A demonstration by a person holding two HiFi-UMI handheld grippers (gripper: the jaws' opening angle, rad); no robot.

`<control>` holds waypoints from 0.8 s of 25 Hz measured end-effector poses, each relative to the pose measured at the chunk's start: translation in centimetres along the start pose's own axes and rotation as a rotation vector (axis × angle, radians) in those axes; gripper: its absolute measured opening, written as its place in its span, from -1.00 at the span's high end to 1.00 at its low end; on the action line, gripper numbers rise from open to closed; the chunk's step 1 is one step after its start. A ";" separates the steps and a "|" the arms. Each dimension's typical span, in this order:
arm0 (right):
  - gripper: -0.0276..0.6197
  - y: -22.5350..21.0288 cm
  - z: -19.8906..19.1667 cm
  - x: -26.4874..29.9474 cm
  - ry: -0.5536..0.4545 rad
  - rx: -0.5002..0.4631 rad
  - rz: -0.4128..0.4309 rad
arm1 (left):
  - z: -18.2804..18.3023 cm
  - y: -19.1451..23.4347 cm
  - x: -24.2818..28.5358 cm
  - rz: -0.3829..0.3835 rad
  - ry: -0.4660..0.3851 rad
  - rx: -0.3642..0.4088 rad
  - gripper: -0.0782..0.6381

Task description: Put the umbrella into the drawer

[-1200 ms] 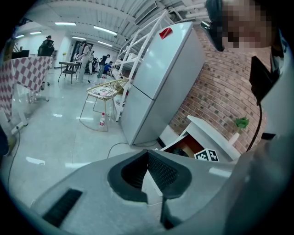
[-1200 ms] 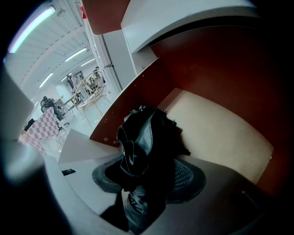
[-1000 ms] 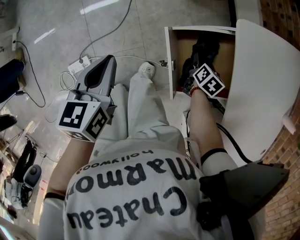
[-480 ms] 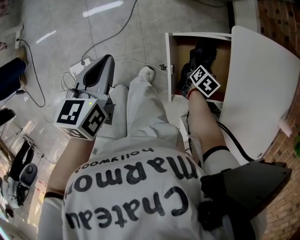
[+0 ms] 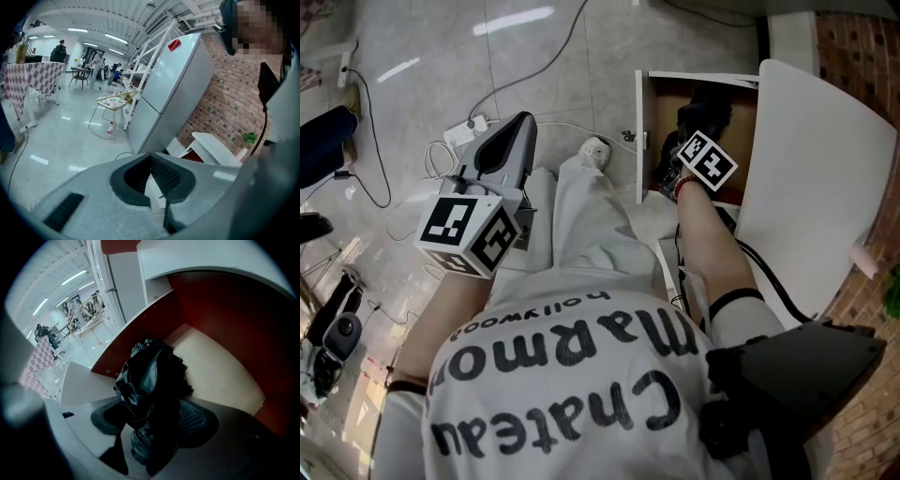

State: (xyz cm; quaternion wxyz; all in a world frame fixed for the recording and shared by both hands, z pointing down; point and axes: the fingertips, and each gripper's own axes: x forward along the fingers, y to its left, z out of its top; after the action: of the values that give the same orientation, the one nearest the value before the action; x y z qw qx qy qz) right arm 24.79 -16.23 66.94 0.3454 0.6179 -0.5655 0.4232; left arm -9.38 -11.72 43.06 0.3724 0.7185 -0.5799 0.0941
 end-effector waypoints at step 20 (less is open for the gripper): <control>0.11 0.5 -0.8 -1.7 0.038 -0.133 -0.124 | 1.6 0.9 -3.9 0.059 -0.066 -0.029 0.74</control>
State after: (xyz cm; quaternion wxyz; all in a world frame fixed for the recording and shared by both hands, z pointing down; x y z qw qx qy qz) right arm 24.17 -14.88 65.64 0.4219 0.6192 -0.5465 0.3741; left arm -11.86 -9.85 40.13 0.3604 0.6984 -0.6140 0.0730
